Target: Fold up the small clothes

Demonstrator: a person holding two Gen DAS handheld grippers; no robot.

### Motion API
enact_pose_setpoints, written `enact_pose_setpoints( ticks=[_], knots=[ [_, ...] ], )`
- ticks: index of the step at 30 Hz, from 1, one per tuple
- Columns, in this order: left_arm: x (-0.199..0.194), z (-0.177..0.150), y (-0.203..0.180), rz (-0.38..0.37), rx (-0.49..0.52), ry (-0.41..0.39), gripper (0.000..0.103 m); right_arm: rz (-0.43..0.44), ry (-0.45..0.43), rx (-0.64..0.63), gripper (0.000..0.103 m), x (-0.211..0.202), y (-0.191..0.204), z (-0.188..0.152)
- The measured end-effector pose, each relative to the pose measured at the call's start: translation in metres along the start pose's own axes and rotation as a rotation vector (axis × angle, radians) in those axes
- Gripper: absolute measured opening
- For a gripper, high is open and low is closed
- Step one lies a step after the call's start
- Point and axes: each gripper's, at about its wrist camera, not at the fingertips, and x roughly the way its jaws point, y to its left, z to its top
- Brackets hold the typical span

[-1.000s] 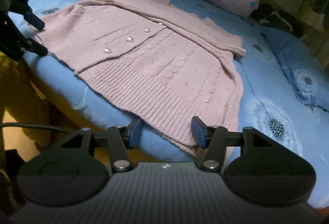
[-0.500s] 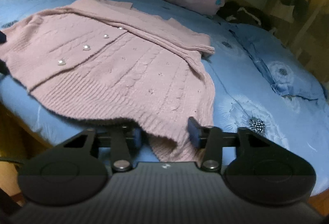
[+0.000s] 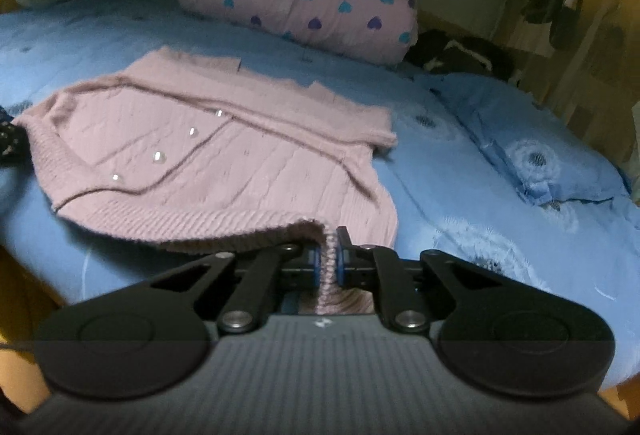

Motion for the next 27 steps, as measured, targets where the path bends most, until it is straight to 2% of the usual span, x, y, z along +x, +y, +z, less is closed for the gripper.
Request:
enact_pose_setpoints(
  ticks=[4, 9, 12, 21, 27],
  knots=[
    [-0.013, 0.020, 0.000, 0.032, -0.033, -0.092, 0.010, -0.020, -0.072, 0.016, 0.009, 0.000, -0.005, 0.017],
    [-0.015, 0.057, 0.001, 0.132, -0.035, -0.180, 0.009, -0.056, -0.161, 0.020, 0.009, 0.007, -0.012, 0.050],
    [-0.008, 0.084, 0.007, 0.159, -0.060, -0.201, 0.009, -0.076, -0.196, 0.012, 0.009, 0.018, -0.015, 0.070],
    [0.029, 0.176, 0.024, 0.234, -0.064, -0.286, 0.009, -0.129, -0.264, 0.007, 0.009, 0.062, -0.031, 0.127],
    [0.077, 0.230, 0.033, 0.238, -0.076, -0.284, 0.009, -0.189, -0.289, -0.003, 0.009, 0.111, -0.038, 0.154]
  ],
)
